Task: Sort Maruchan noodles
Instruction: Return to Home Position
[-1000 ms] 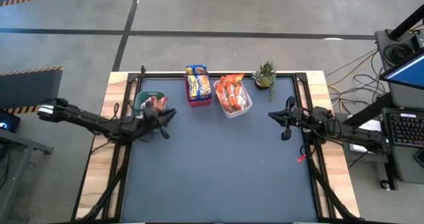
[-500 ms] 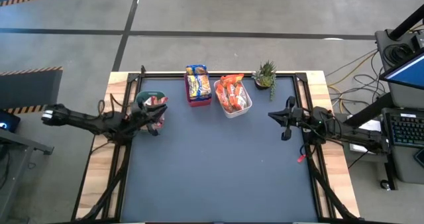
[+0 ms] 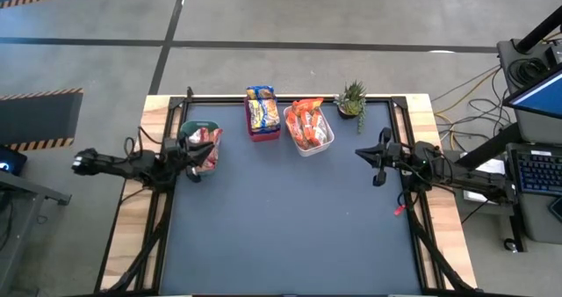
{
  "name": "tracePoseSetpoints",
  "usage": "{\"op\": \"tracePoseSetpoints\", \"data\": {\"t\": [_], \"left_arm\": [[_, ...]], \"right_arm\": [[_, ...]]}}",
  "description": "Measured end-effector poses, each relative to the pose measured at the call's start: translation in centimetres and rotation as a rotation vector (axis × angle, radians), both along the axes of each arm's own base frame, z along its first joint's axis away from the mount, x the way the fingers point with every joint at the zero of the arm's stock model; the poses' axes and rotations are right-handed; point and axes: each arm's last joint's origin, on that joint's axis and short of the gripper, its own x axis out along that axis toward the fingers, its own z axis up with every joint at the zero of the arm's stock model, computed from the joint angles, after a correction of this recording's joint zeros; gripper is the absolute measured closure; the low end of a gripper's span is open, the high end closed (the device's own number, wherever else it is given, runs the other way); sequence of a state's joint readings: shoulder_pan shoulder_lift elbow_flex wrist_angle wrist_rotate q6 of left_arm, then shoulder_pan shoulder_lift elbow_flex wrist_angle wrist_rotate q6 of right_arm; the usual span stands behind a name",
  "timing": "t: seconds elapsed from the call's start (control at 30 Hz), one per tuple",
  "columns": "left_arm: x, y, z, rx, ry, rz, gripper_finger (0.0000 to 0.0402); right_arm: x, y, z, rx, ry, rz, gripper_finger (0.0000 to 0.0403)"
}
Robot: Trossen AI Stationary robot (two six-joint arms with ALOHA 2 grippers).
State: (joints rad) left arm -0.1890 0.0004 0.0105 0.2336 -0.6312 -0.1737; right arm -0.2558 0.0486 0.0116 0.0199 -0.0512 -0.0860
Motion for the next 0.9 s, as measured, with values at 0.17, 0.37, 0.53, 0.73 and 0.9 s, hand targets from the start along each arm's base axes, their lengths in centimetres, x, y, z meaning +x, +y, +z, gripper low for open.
{"op": "tracePoseSetpoints", "data": {"t": [0.17, 0.37, 0.53, 0.73, 0.9], "left_arm": [[0.2, 0.0, -0.5, 0.075, 0.09, 0.039, 0.0362], [0.3, 0.1, -1.6, 0.052, 0.191, 0.069, 0.0362], [0.4, 0.1, -1.5, 0.056, 0.206, 0.069, 0.0362], [0.5, 0.1, -1.6, 0.06, 0.223, 0.07, 0.0362], [0.6, 0.0, -1.7, 0.063, 0.234, 0.069, 0.0362]], "right_arm": [[0.0, 0.0, -0.1, 0.001, 0.005, -0.01, 0.0394], [0.1, -0.1, -0.2, 0.006, 0.024, -0.025, 0.0394], [0.1, -0.1, -0.2, 0.006, 0.026, -0.025, 0.0394], [0.1, -0.1, -0.2, 0.006, 0.026, -0.025, 0.0394], [0.1, -0.1, -0.2, 0.006, 0.025, -0.025, 0.0394]]}}
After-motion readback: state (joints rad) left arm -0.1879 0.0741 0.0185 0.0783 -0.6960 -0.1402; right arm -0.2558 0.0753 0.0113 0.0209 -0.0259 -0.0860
